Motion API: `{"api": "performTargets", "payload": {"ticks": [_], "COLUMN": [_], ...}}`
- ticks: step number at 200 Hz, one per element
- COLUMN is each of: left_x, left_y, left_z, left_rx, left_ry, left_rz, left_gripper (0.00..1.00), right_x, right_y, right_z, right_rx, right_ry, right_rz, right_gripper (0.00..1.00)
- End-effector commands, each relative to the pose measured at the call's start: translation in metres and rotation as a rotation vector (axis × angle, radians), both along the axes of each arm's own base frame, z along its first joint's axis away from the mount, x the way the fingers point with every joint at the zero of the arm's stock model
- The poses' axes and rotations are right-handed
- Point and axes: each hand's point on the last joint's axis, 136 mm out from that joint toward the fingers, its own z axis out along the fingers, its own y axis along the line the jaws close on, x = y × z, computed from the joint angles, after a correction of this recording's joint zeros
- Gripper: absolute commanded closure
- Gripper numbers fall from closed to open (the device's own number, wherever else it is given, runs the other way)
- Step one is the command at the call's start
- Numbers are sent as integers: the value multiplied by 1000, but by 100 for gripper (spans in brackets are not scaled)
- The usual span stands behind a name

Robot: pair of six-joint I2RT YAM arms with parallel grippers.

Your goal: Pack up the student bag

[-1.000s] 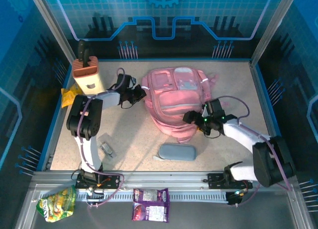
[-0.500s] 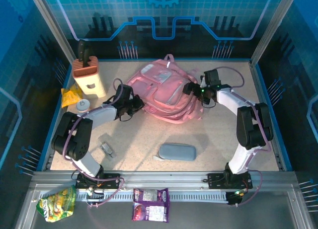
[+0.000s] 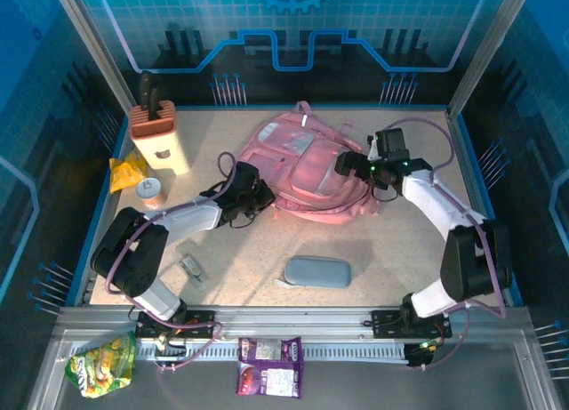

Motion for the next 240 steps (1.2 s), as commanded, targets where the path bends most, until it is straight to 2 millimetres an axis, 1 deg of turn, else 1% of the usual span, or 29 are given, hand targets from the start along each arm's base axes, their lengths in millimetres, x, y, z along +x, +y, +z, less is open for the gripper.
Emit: {"api": "performTargets", "payload": {"ticks": [1,16,37,60,65,66,78,98,114,128,147,161,179,208,222,240], "left_x": [4,3,3,2,2,2,2,0,-2,-4,-5,-6,-8,-9,-9,-9], "left_y": [-29,-34,-41,-52,-54,-55,-58,-63,-70,-76,-83,-85,-88,-90,-92,-93], "left_z": [35,36,42,45,46,46,49,52,56,57,60,60,60,63,64,67], "left_rx": [-110,-136,-156,-189,-197,-199,-213,-243,-280,-302,-329,-330,-332,-329,-324,-329], "left_ry": [-69,-73,-79,-67,-66,-66,-68,-66,-66,-56,-52,-48,-46,-53,-53,-59], "left_rz": [-25,-11,2,16,17,16,23,38,41,36,28,20,14,8,0,-3], "left_gripper": [100,100,100,100,100,100,100,100,100,100,100,100,100,100,100,100], "right_x": [-33,-51,-78,-104,-108,-113,-126,-141,-148,-150,-147,-143,-135,-123,-115,-101], "right_y": [7,18,35,56,62,62,72,90,105,112,118,124,135,150,153,154], "right_z": [-2,-1,-7,-14,-11,-17,-23,-33,-38,-44,-54,-56,-55,-57,-58,-62], "right_rx": [-24,-42,-76,-77,-72,-77,-88,-94,-76,-90,-107,-114,-132,-154,-189,-216], "right_ry": [31,16,31,29,14,28,28,15,-6,-35,-64,-89,-156,-216,-254,-287], "right_rz": [62,112,196,287,303,313,357,428,488,511,528,541,565,590,582,541], "right_gripper": [0,0,1,7,8,8,12,18,24,28,34,37,39,41,42,46]}}
